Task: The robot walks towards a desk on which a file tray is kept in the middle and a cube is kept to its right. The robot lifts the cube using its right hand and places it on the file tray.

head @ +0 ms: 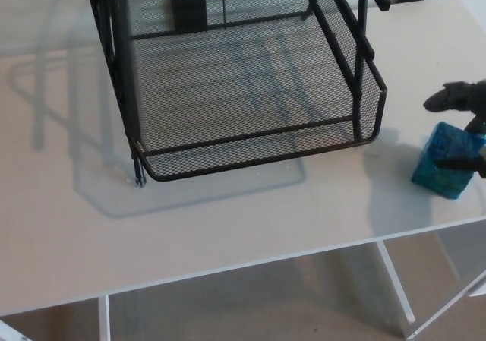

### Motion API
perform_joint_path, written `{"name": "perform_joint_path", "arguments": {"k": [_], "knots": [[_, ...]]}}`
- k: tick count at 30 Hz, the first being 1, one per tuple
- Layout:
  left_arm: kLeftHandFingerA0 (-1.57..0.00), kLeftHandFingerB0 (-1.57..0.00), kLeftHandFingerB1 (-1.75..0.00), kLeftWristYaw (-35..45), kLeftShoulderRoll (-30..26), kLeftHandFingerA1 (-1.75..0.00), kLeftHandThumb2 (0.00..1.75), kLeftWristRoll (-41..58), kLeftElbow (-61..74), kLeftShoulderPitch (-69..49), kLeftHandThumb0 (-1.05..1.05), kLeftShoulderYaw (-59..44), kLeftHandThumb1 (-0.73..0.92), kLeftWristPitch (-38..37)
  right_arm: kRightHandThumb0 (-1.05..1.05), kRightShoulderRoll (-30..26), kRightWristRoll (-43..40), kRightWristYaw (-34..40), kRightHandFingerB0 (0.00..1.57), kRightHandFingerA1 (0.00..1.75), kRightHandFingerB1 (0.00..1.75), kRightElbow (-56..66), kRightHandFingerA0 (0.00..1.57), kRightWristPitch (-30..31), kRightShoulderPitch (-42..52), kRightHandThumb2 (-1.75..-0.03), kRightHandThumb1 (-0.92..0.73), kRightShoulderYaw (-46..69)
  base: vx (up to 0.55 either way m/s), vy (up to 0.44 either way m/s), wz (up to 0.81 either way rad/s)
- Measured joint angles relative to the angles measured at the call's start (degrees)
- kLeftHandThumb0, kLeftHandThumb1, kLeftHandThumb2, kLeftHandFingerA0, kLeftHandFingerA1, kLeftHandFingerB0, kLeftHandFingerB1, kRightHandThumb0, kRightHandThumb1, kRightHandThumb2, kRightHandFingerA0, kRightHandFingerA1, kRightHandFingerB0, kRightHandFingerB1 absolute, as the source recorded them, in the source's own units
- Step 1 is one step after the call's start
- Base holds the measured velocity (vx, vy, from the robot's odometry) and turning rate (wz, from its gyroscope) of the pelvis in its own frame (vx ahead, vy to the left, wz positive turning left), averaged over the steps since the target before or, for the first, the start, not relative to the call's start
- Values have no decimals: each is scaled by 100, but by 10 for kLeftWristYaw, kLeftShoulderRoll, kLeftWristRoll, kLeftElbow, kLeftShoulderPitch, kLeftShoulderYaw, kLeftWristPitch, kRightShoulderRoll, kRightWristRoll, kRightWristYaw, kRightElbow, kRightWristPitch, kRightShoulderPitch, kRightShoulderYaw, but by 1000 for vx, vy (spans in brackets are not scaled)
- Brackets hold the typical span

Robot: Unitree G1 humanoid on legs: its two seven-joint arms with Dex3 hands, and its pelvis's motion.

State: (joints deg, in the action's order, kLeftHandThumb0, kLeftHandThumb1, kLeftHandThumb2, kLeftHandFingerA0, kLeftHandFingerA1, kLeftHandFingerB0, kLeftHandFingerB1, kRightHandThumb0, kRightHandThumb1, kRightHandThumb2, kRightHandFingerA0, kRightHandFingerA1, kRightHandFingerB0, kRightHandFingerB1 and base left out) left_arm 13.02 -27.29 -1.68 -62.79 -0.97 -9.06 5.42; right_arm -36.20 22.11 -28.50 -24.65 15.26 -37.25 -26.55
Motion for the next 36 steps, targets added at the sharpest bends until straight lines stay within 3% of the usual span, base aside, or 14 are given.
{"name": "perform_joint_path", "arguments": {"k": [1,3,5,8,9,13,14,15,20,25,30,31,32,36], "knots": [[-48,-30,-78,0,0,-90,89,0,0,0,-102,0,83,-1,-77,0,4,0,3,60,39,3,20,0,3,-91,-53,-3,0,0,0],[-47,-29,-77,0,0,-90,88,0,0,0,-102,1,84,-1,-38,-3,22,-1,0,52,49,13,2,0,6,-99,-40,-16,0,0,0],[-48,-29,-78,0,0,-91,88,0,0,1,-103,1,84,-2,-73,-8,34,-4,5,52,40,24,12,1,8,-87,-52,-24,0,0,0],[-44,-29,-79,0,0,-91,89,-1,-1,0,-102,5,84,-4,-38,-22,54,-19,0,52,50,44,2,5,11,-99,-42,-37,0,0,0],[-43,-29,-79,0,-1,-90,88,-1,0,0,-103,7,83,-4,-69,-25,61,-24,12,49,28,48,18,7,12,-60,-67,-41,0,0,0],[-47,-31,-79,0,-2,-91,90,-2,10,-3,-104,13,82,-5,-65,-33,85,-31,5,55,41,63,14,9,17,-83,-51,-52,0,0,0],[-50,-29,-74,0,-2,-87,129,-2,10,-3,-104,14,68,-6,-66,-33,89,-31,8,61,43,66,27,10,20,-85,-51,-52,0,0,0],[-45,-31,-78,0,-2,-89,89,-3,9,-2,-104,16,82,-6,-59,-33,93,-29,15,65,30,68,39,10,23,-59,-64,-52,0,0,0],[-46,-28,-72,1,-2,-84,126,-4,4,1,-99,25,65,-9,-25,-35,133,7,32,140,33,63,74,-5,34,-63,-71,-72,0,0,0],[-43,-26,-71,4,-4,-82,126,-7,0,5,-96,39,65,-9,-35,-40,170,58,89,151,52,57,73,-23,54,-61,-61,-79,0,0,0],[-37,-27,-76,8,-8,-86,92,-8,20,2,-101,42,78,-9,-30,-40,197,119,89,152,58,53,79,-36,81,-66,-68,-71,0,0,0],[-42,-27,-73,9,-9,-82,126,-8,23,1,-99,42,65,-9,-31,-39,201,133,91,156,65,53,83,-38,90,-67,-69,-68,0,0,0],[-38,-27,-75,10,-9,-86,91,-8,23,1,-99,42,78,-9,-34,-38,204,144,90,154,66,53,81,-40,95,-61,-71,-66,0,0,0],[-46,-29,-73,11,-10,-84,127,-8,19,3,-98,44,66,-9,-34,-34,214,202,87,166,81,50,79,-52,120,-62,-67,-55,0,0,0]]}}
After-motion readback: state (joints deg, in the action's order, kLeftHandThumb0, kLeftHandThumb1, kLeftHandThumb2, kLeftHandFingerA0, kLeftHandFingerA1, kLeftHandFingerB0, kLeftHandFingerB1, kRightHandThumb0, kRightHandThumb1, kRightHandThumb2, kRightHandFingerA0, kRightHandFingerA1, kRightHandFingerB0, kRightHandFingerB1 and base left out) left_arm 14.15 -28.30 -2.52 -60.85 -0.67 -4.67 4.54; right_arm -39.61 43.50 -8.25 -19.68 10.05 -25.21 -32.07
